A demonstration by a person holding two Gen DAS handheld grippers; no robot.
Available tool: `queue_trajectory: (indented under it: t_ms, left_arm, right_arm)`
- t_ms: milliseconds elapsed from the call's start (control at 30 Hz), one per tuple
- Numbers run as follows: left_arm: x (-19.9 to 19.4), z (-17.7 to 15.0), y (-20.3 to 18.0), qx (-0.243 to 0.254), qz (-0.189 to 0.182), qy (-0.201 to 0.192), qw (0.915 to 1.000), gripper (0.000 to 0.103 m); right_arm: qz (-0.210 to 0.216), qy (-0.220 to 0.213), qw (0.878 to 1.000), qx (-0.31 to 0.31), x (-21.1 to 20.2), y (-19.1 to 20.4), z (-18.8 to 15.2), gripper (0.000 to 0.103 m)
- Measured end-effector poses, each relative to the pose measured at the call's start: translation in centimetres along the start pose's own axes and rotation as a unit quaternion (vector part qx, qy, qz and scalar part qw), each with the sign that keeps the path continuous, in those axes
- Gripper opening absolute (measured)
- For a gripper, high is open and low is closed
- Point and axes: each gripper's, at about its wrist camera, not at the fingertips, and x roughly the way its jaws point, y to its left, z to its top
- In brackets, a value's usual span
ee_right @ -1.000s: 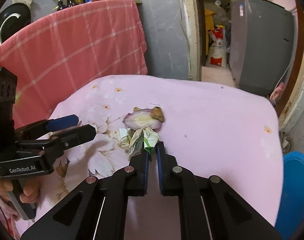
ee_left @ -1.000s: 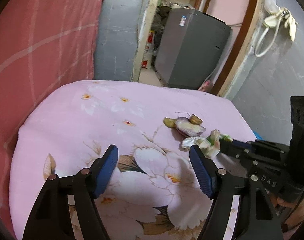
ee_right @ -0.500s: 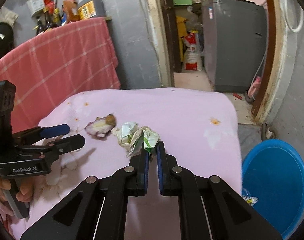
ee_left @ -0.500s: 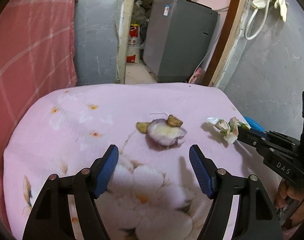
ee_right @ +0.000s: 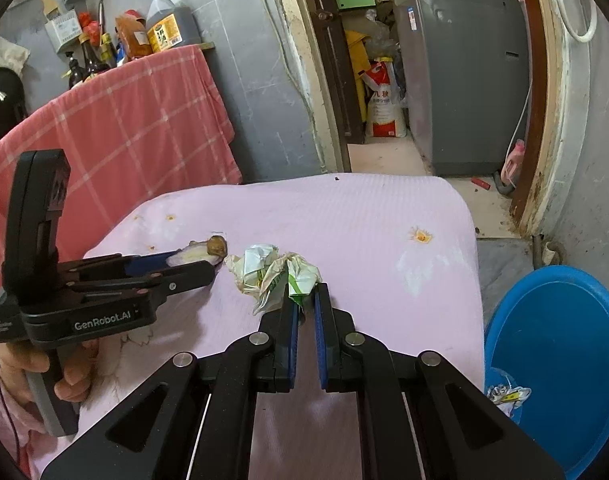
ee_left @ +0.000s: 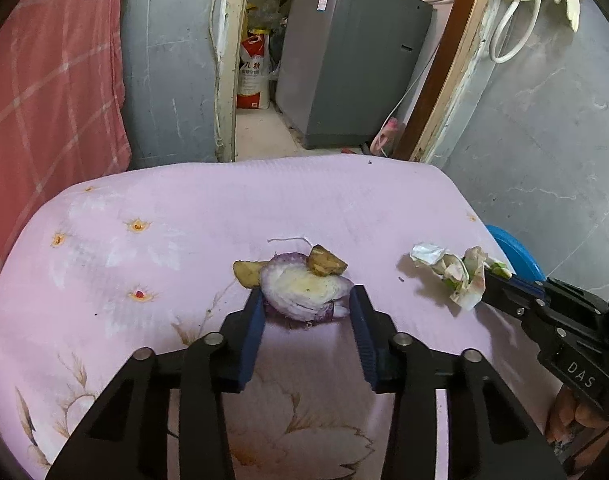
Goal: Collect trash
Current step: 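Grasp the purple onion skin with the left tool while the right tool lifts the paper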
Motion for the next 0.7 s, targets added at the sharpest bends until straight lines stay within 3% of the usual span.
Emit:
queue_trajectory:
  t_ms: [167, 200, 467, 500, 700]
  left_arm:
    - [-0.6, -0.2, -0.1, -0.006, 0.000, -0.008, 0.9999, 0.029]
    - [-0.8, -0.3, 0.1, -0.011, -0.002, -0.011, 0.9999, 0.024]
    - [-2.4, -1.6, -0.1, -0.022, -0.008, -0.018, 0.9996, 0.022]
    - [-2.7, -1.8, -0.1, -0.024, -0.008, -0.021, 0.9995, 0.011]
    - [-3.9, -2.8, 0.0, -0.032, -0.015, -0.022, 0.9991, 0.005]
  right_arm:
    - [0.001, 0.005, 1.000, -0.008, 0.2, 0.5, -0.1, 0.006]
    - [0.000, 0.006, 1.000, -0.011, 0.2, 0.6, -0.2, 0.006]
    - [-0.007, 0.002, 0.999, -0.036, 0.2, 1.7, -0.4, 0.006]
    - [-0.007, 0.001, 0.999, -0.039, 0.1, 1.7, -0.5, 0.006]
    - [0.001, -0.002, 0.999, -0.053, -0.3, 2.4, -1.0, 0.006]
